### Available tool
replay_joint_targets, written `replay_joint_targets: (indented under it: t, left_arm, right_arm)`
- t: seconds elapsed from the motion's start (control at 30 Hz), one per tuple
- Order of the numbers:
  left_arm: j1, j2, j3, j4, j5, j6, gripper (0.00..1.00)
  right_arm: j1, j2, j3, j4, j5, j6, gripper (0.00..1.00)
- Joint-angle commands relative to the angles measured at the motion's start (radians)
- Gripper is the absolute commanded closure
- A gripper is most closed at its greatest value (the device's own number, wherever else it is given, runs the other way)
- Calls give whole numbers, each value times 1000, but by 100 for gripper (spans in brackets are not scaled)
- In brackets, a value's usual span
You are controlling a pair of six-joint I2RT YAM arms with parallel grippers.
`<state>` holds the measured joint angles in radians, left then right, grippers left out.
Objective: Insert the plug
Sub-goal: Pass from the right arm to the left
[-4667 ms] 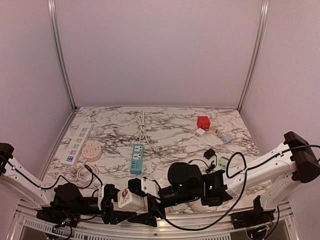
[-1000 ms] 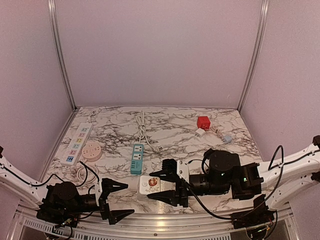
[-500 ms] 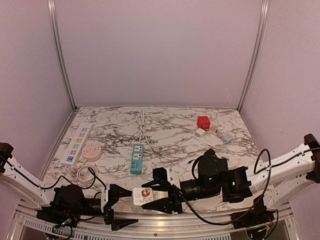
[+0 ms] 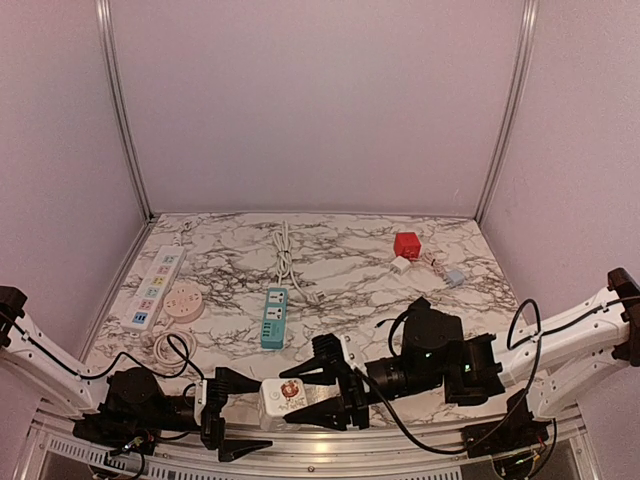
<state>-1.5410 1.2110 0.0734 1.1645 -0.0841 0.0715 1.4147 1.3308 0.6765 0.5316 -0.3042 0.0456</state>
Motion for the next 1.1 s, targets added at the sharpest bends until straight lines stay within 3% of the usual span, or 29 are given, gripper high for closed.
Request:
replay_joint_targets:
  t: [0.0, 0.47, 0.77, 1.07]
  left_arm:
    - [-8, 5, -11, 59, 21, 10, 1]
    - [-7, 78, 5, 139, 125, 5, 1]
    - [-9, 191, -1, 321, 19, -38, 1]
    - [-16, 310, 18, 460, 45, -48, 5]
  right_arm:
    - [-8, -40, -32, 120, -21, 14, 99]
    - [-8, -51, -94, 234, -34, 12, 100]
    - [-8, 36, -57, 228, -40, 22, 100]
    - [-7, 110, -56, 292, -35, 57, 100]
